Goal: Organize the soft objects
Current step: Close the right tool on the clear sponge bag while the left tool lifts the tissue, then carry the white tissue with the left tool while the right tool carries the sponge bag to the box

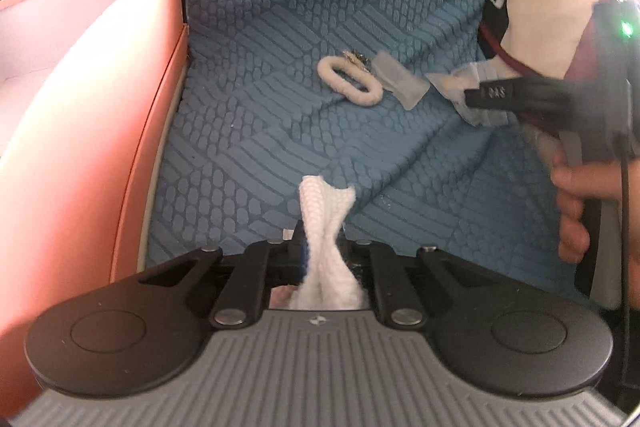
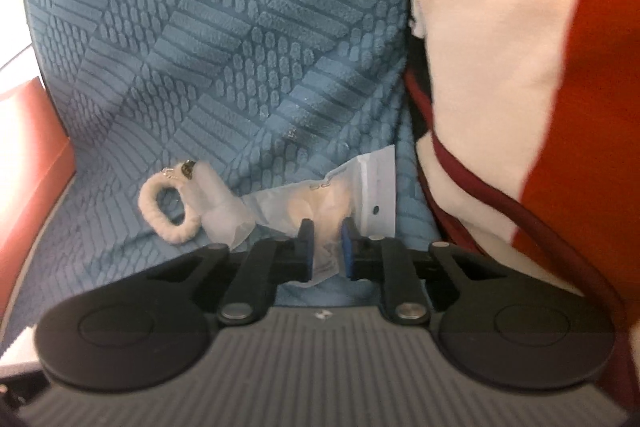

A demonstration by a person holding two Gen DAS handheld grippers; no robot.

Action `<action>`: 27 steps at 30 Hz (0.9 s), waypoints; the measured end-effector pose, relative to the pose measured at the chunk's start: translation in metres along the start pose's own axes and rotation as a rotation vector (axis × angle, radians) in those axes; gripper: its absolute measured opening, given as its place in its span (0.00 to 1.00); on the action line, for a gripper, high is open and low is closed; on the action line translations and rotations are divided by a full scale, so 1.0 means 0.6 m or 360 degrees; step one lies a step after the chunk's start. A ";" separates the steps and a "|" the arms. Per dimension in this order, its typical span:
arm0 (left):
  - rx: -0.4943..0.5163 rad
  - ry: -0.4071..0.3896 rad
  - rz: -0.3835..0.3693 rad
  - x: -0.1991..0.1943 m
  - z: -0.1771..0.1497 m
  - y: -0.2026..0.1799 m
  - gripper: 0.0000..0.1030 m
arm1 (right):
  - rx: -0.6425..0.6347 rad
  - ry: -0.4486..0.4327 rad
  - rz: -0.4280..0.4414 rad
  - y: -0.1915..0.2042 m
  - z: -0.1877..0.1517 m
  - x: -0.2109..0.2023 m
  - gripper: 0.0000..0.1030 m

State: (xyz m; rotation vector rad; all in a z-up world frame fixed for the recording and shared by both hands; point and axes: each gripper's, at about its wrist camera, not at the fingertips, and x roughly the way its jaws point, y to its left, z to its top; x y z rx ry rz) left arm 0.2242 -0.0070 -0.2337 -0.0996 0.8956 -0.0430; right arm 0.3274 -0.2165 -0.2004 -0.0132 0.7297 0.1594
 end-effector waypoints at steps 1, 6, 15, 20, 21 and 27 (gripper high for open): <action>-0.0008 -0.0004 -0.0003 -0.002 0.000 0.001 0.12 | 0.0012 -0.0008 -0.0001 -0.001 -0.002 -0.008 0.15; -0.0019 -0.0040 -0.0022 -0.020 -0.002 -0.004 0.12 | 0.0037 -0.0032 0.0007 0.004 -0.015 -0.046 0.14; -0.0025 -0.0049 -0.0070 -0.041 -0.011 -0.007 0.12 | 0.0090 -0.0043 0.0046 0.023 -0.043 -0.108 0.14; 0.0013 -0.0074 -0.0075 -0.056 -0.010 -0.009 0.12 | 0.0096 -0.0008 0.0057 0.037 -0.078 -0.142 0.14; 0.0024 -0.0087 -0.0072 -0.060 -0.009 -0.009 0.12 | 0.0099 -0.0003 0.0058 0.040 -0.082 -0.148 0.14; 0.0031 -0.0094 -0.0097 -0.075 -0.015 -0.004 0.10 | 0.0097 0.0046 0.0035 0.056 -0.103 -0.172 0.14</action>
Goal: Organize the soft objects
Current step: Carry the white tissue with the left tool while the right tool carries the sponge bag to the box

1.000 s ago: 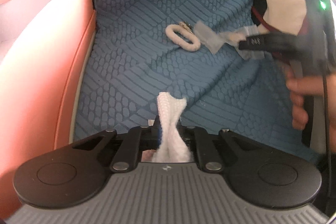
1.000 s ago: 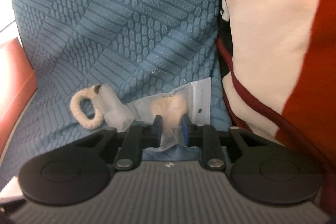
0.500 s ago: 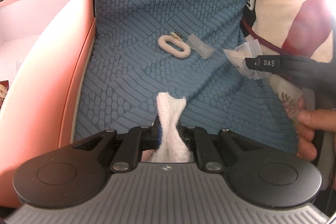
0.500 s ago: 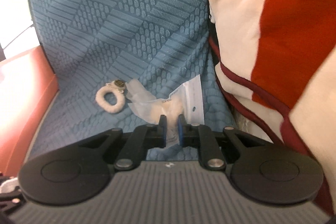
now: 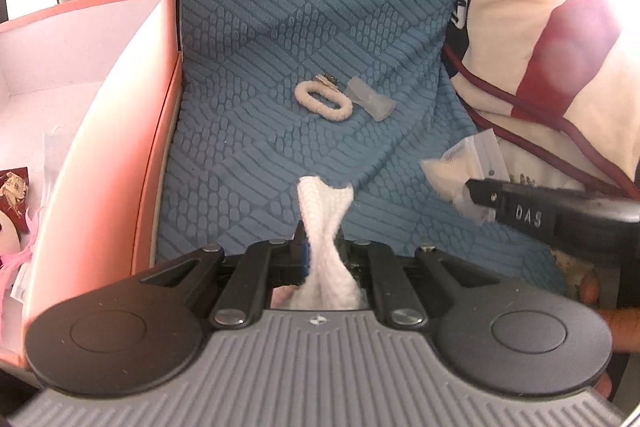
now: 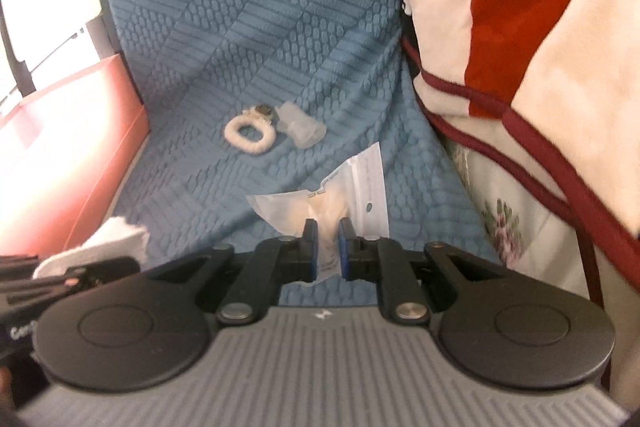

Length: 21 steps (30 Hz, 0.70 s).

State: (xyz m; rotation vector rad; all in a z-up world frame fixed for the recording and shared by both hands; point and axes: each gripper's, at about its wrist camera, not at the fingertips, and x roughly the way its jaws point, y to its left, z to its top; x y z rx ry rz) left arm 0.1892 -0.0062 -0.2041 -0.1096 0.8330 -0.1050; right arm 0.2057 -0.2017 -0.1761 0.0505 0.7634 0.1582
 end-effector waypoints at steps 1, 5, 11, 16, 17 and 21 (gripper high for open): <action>0.0001 -0.0001 -0.0002 -0.002 -0.001 0.000 0.10 | -0.0002 0.0003 -0.0001 0.003 -0.004 -0.005 0.14; 0.0005 -0.0002 -0.0003 -0.011 -0.006 0.000 0.10 | -0.0030 0.0024 -0.0035 0.016 -0.024 -0.025 0.14; -0.0001 0.0028 0.0001 -0.025 -0.020 0.005 0.10 | -0.0007 0.0062 -0.0001 0.023 -0.049 -0.050 0.14; -0.0016 0.0029 -0.0003 -0.034 -0.015 0.004 0.10 | 0.0049 0.0081 0.0051 0.019 -0.051 -0.062 0.14; -0.0002 0.0021 0.0009 -0.037 -0.013 0.003 0.10 | 0.0058 0.0081 0.0056 0.019 -0.050 -0.065 0.13; -0.0045 0.0030 -0.0020 -0.052 0.004 0.006 0.10 | 0.0087 0.0079 0.0072 0.013 -0.044 -0.076 0.14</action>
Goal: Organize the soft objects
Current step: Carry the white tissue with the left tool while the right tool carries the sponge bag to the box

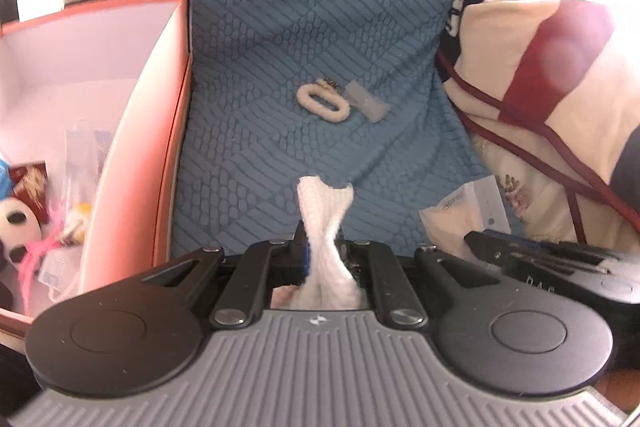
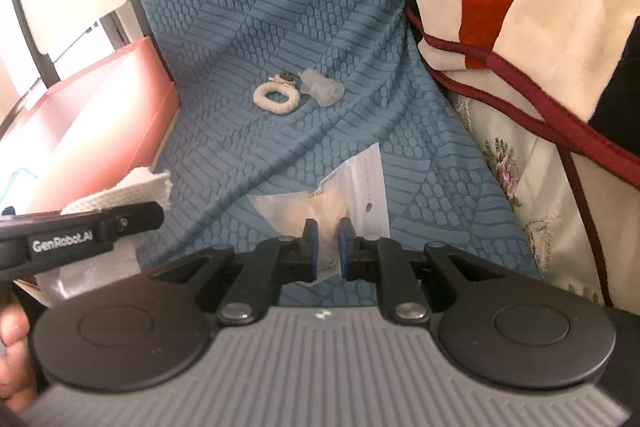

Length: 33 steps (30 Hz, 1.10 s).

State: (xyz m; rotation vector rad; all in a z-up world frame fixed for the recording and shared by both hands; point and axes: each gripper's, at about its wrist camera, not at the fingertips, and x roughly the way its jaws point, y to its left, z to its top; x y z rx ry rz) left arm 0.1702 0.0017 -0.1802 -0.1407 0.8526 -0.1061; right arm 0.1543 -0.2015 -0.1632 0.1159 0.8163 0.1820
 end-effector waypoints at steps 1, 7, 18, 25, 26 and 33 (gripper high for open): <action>0.0015 0.0000 0.0002 -0.005 0.003 -0.004 0.10 | 0.0004 -0.0006 -0.0001 0.000 0.002 -0.004 0.14; 0.0015 -0.0011 -0.0027 -0.041 0.021 -0.017 0.10 | 0.0001 -0.0067 0.0040 0.001 0.030 -0.039 0.14; -0.0045 -0.0122 -0.0084 -0.133 0.091 0.000 0.10 | -0.0084 -0.0269 0.0136 0.052 0.097 -0.110 0.14; -0.0093 -0.0159 -0.0088 -0.183 0.141 0.047 0.10 | -0.0103 -0.0357 0.0213 0.099 0.144 -0.140 0.14; -0.0087 -0.0173 -0.0068 -0.191 0.145 0.054 0.10 | -0.0110 -0.0367 0.0235 0.108 0.150 -0.142 0.13; -0.0106 -0.0287 0.0028 -0.261 0.182 0.129 0.10 | -0.0171 -0.0458 0.0361 0.193 0.186 -0.173 0.13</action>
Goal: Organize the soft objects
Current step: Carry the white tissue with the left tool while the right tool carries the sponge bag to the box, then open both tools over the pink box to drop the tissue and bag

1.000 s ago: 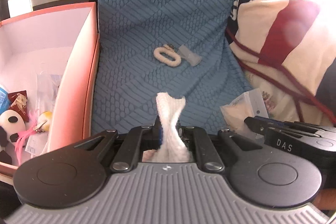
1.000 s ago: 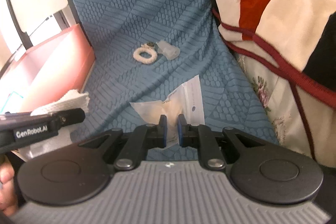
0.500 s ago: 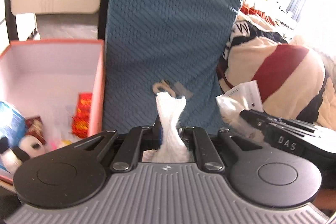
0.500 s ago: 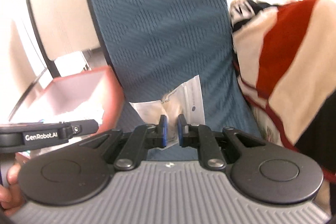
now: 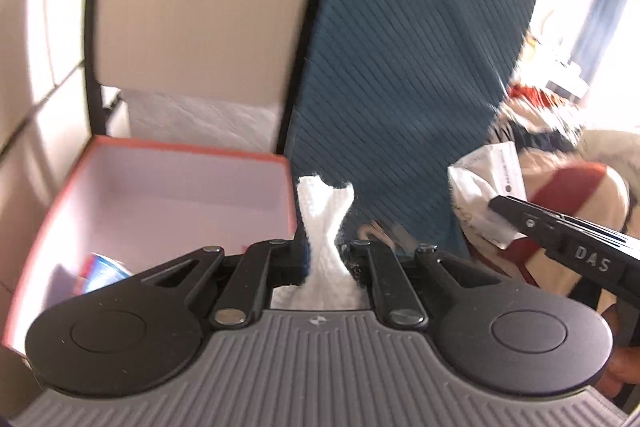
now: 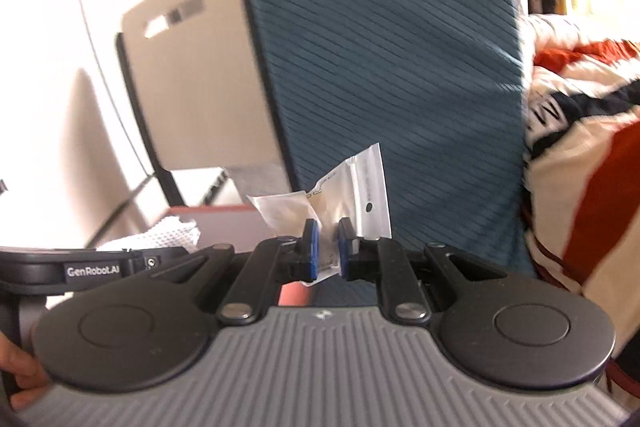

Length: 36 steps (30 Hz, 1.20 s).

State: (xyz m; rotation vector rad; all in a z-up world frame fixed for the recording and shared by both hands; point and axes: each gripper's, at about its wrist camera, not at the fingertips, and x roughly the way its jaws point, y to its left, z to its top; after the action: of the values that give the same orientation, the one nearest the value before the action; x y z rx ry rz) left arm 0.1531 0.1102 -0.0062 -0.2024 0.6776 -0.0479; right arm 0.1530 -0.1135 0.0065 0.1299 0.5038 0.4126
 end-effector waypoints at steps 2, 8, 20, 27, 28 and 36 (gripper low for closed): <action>-0.0032 -0.0040 0.0031 -0.019 0.014 0.029 0.10 | -0.0022 -0.0011 0.0039 0.025 0.013 0.005 0.13; -0.0135 -0.0095 0.0077 -0.054 0.035 0.109 0.10 | -0.0097 0.0026 0.0164 0.097 0.032 0.036 0.14; -0.0307 0.0065 0.0202 -0.015 -0.004 0.248 0.10 | -0.0210 0.0351 0.0259 0.178 -0.005 0.146 0.14; -0.0291 0.0239 0.0275 0.027 -0.061 0.287 0.10 | -0.0199 0.0622 0.0301 0.201 -0.068 0.224 0.14; -0.0284 0.0256 0.0290 0.031 -0.067 0.292 0.10 | -0.0208 0.0656 0.0294 0.203 -0.076 0.234 0.14; -0.0313 0.0322 0.0309 0.049 -0.089 0.312 0.11 | -0.0216 0.0762 0.0305 0.220 -0.095 0.262 0.15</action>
State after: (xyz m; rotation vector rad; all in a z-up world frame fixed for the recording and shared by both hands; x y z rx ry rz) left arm 0.1387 0.2809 -0.1026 -0.3225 0.9018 0.1871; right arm 0.2035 0.0728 -0.0835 -0.0556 0.9363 0.6694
